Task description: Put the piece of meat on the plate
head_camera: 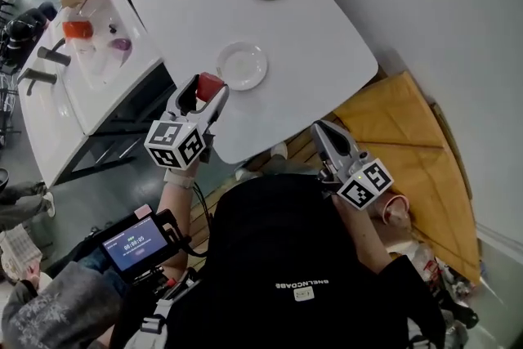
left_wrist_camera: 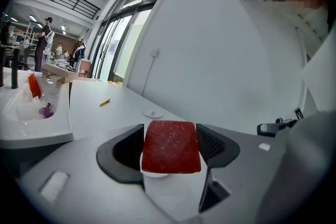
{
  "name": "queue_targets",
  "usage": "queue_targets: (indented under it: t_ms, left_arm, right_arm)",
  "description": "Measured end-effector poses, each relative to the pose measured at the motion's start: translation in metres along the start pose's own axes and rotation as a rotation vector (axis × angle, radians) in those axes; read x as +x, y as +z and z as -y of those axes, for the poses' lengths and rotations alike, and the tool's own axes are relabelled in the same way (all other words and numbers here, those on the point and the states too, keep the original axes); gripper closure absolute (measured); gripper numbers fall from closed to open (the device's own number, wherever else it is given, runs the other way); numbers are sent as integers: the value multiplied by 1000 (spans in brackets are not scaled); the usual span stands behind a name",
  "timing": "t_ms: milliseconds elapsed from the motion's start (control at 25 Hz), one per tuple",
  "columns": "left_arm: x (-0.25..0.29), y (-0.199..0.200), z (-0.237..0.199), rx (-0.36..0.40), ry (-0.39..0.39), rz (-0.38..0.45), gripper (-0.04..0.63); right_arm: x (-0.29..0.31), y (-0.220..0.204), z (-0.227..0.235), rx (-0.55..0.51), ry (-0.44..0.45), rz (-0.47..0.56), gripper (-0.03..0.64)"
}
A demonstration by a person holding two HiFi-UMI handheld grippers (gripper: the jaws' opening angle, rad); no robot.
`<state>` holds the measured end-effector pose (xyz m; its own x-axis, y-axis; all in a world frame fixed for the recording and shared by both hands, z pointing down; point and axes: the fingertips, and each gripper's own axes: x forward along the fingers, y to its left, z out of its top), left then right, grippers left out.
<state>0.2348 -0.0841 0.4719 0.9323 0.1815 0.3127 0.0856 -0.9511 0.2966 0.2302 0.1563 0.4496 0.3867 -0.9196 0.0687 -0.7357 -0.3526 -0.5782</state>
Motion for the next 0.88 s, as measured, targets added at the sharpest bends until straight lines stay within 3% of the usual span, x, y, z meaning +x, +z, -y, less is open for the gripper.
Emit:
queue_targets:
  t_ms: [400, 880]
  left_arm:
    - [70, -22, -17, 14, -53, -84, 264]
    - [96, -34, -21, 24, -62, -143, 264]
  right_arm:
    - [-19, 2, 31, -7, -142, 18, 612]
    - [-70, 12, 13, -28, -281, 75, 612]
